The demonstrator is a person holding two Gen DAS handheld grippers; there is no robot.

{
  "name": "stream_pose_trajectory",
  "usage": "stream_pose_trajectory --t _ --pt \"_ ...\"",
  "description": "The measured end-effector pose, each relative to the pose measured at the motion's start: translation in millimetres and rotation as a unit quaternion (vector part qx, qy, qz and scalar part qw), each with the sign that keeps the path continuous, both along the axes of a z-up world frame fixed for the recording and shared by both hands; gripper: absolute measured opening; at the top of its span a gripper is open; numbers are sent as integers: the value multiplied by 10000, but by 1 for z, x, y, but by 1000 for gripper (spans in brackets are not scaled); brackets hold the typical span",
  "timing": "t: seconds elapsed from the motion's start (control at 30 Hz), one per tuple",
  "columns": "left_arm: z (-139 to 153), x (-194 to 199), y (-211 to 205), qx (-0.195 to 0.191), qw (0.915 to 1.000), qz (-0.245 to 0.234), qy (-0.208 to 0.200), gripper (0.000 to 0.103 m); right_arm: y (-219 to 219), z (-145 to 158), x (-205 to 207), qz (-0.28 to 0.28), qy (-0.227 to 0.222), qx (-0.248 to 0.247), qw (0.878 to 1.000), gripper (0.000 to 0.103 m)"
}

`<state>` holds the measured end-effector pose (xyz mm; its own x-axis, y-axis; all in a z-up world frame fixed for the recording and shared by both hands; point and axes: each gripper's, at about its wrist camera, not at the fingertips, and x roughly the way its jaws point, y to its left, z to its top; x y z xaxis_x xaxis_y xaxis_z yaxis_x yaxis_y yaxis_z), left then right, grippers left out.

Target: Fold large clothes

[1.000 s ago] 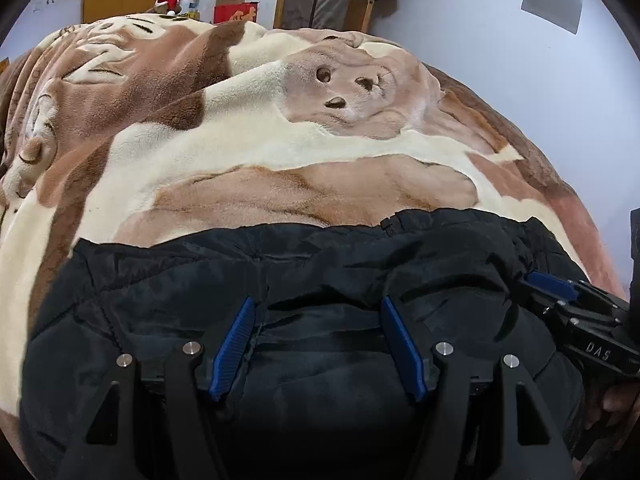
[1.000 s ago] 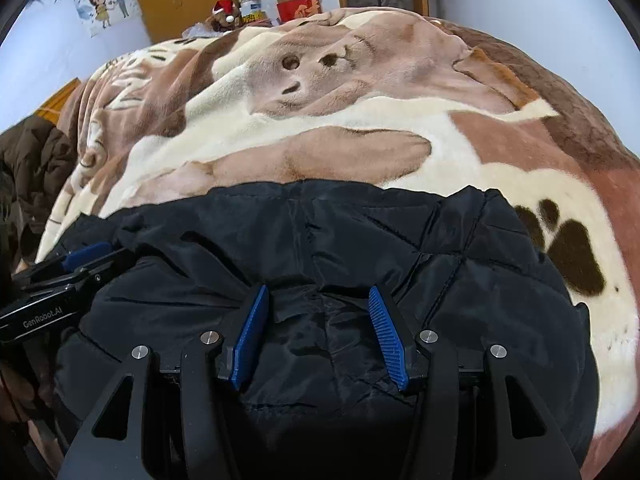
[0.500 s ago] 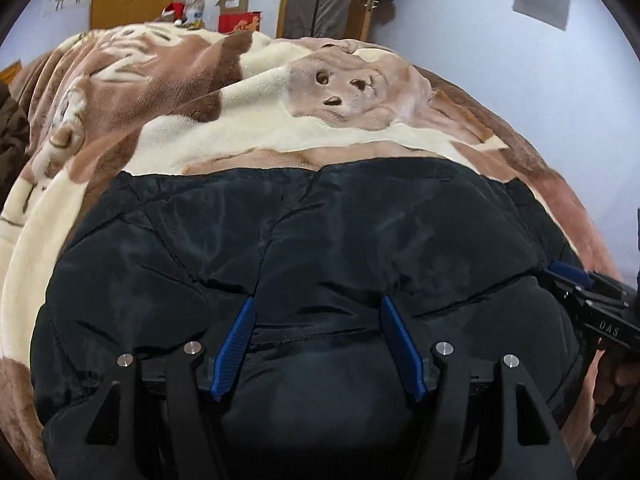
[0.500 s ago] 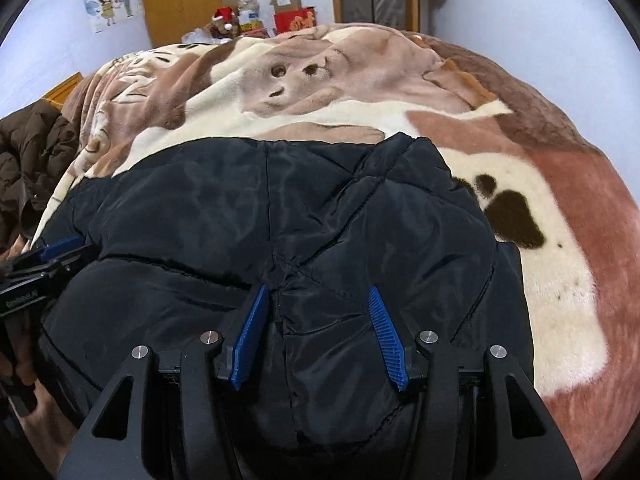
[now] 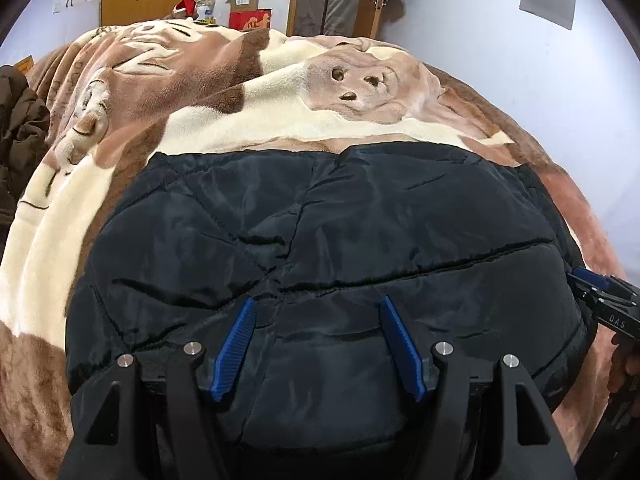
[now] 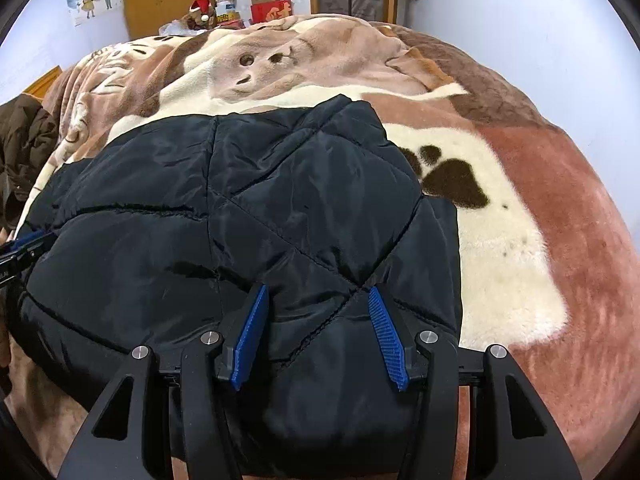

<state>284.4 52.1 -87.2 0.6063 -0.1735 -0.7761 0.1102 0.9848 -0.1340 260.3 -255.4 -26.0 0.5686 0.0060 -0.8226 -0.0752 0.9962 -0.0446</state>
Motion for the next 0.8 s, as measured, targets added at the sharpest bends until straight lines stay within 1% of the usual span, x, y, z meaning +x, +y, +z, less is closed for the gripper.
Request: stream_pose_trajectory --t 0.13,0.2,0.27,0.33,0.4,0.47,0.53,0.63,0.73,0.77,0.8 --pt "2 -2 3 -34 10000 -23 26 67 -2 3 -3 -1 9 6 10000 52" --pt "9 -5 7 -48 10000 -7 39 67 -4 10 -6 -20 -37 30 10000 52" --pt "18 -11 15 -105 9999 59 -50 67 -7 18 -10 -53 -127 91 9999 52" --pt "26 -17 28 -107 9996 190 -169 67 -13 24 -14 -88 -224 150 9996 52" --pt "30 -21 45 -28 9990 388 -240 67 -22 28 -16 -170 -286 151 9993 54" --pt "31 -24 68 51 9976 640 -259 67 -30 26 -16 -254 -263 156 9992 54" --pt "25 -25 93 52 9954 948 -161 67 -41 19 -14 -433 -144 100 9989 54" --pt "11 -27 125 -30 9913 1317 11 67 -54 10 -12 -595 -56 219 9980 55" --pt "-8 -27 140 -224 9899 1382 232 69 -63 -2 -8 -680 76 374 9970 59" --pt "-14 -26 141 -297 9900 1351 265 69 -66 -5 -6 -707 114 439 9965 59" --pt "-18 -25 141 -338 9902 1326 275 70 -68 -7 -4 -740 144 472 9960 62"
